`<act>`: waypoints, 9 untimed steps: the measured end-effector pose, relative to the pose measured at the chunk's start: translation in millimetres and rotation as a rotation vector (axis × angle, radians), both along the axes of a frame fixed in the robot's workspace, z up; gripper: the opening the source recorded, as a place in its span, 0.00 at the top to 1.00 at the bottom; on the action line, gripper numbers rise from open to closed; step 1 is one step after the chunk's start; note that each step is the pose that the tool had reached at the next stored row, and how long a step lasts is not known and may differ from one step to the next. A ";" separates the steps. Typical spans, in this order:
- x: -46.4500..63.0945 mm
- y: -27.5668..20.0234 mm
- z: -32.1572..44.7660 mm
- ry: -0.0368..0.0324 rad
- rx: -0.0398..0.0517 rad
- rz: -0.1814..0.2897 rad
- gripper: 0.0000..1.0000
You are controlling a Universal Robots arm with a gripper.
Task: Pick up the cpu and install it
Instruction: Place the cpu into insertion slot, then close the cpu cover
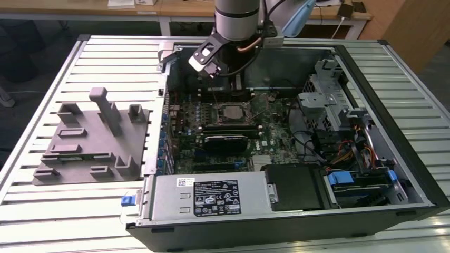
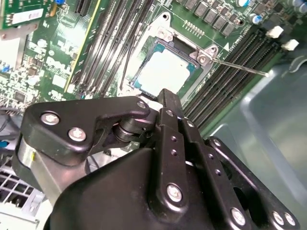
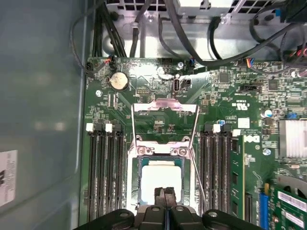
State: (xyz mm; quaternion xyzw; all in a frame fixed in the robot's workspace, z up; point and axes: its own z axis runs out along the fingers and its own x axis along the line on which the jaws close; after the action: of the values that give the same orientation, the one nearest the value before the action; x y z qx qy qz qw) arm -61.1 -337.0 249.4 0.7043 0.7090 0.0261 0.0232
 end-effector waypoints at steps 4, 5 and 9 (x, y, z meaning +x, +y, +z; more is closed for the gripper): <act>0.0 0.0 5.2 -0.0003 0.0001 0.000 0.89; 0.0 0.0 5.2 -0.0003 0.0001 0.000 0.89; 0.0 0.0 5.2 -0.0003 -0.0004 0.000 0.89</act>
State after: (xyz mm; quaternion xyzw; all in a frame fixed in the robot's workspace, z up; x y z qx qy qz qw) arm -61.1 -337.0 254.6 0.7043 0.7090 0.0261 0.0234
